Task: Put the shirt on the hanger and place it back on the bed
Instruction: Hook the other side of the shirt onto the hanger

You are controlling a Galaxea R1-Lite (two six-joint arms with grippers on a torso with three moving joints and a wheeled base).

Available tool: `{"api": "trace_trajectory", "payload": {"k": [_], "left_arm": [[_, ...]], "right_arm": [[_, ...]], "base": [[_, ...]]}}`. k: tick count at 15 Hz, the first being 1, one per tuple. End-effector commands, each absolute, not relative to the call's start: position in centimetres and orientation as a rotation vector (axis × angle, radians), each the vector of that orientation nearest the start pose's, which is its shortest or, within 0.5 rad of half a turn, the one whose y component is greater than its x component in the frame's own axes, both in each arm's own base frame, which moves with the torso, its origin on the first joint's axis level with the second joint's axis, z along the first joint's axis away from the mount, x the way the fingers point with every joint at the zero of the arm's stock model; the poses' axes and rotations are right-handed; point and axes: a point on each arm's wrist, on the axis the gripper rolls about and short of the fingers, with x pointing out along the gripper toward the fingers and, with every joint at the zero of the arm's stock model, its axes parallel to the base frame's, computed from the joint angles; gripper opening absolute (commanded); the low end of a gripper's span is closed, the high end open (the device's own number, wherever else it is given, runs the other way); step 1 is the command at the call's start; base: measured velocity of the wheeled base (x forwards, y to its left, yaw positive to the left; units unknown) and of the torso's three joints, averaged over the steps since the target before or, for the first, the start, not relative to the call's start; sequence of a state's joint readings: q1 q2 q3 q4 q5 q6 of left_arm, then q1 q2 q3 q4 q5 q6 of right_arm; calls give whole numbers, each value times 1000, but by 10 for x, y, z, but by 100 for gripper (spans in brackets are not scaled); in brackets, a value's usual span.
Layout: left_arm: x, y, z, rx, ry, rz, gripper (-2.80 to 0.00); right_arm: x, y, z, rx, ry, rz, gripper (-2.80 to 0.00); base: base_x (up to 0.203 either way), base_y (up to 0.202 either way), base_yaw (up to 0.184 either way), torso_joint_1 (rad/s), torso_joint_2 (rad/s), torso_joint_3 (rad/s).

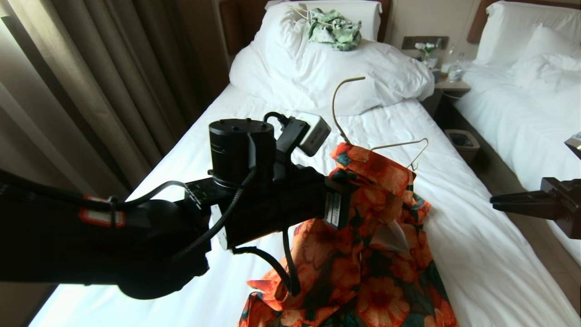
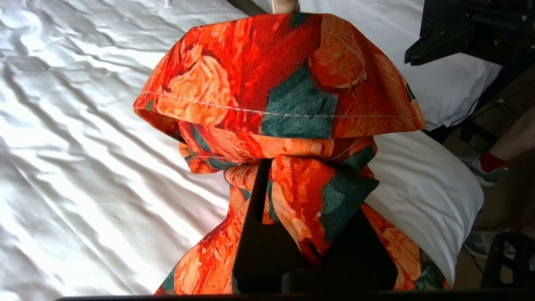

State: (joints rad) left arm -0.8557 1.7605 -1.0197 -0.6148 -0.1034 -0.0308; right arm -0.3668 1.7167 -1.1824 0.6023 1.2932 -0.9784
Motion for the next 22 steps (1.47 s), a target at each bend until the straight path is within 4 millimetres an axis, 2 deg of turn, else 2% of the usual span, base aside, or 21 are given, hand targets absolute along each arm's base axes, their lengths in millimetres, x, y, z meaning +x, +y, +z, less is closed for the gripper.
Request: {"api": "trace_trajectory", "payload": {"k": [1,4,6,8,10,14,16,19,22], "left_arm": [[204,-242,240,-15,86,-964,-280],[194,-233,252,-31,83,-964,-280],[189,-227,257,-24,100,-963,-280],[187,-225,259,-25,99,-962,-280],[188,-224,255,-19,111,-948,-280],[184,-230,255,-18,106,-962,-280],[184,-230,257,-20,98,-946,-280],[184,-229,259,-20,92,-939,-280],[185,-229,262,-23,84,-934,-280]], "right_arm": [[235,-77,207,-91,437,935,-280],[202,-78,222,-103,445,857,-280],[184,-83,218,-68,459,796,-280],[175,-89,214,23,492,737,-280],[177,-92,209,110,533,709,-280],[179,-94,207,168,561,693,-280],[190,-102,200,202,578,684,-280],[219,-122,185,227,549,645,-280],[223,-124,188,162,577,580,-280]], "base": [[0,0,0,0,0,0],[0,0,0,0,0,0],[0,0,0,0,0,0],[0,0,0,0,0,0],[0,0,0,0,0,0],[0,0,0,0,0,0],[0,0,0,0,0,0],[0,0,0,0,0,0],[0,0,0,0,0,0]]}}
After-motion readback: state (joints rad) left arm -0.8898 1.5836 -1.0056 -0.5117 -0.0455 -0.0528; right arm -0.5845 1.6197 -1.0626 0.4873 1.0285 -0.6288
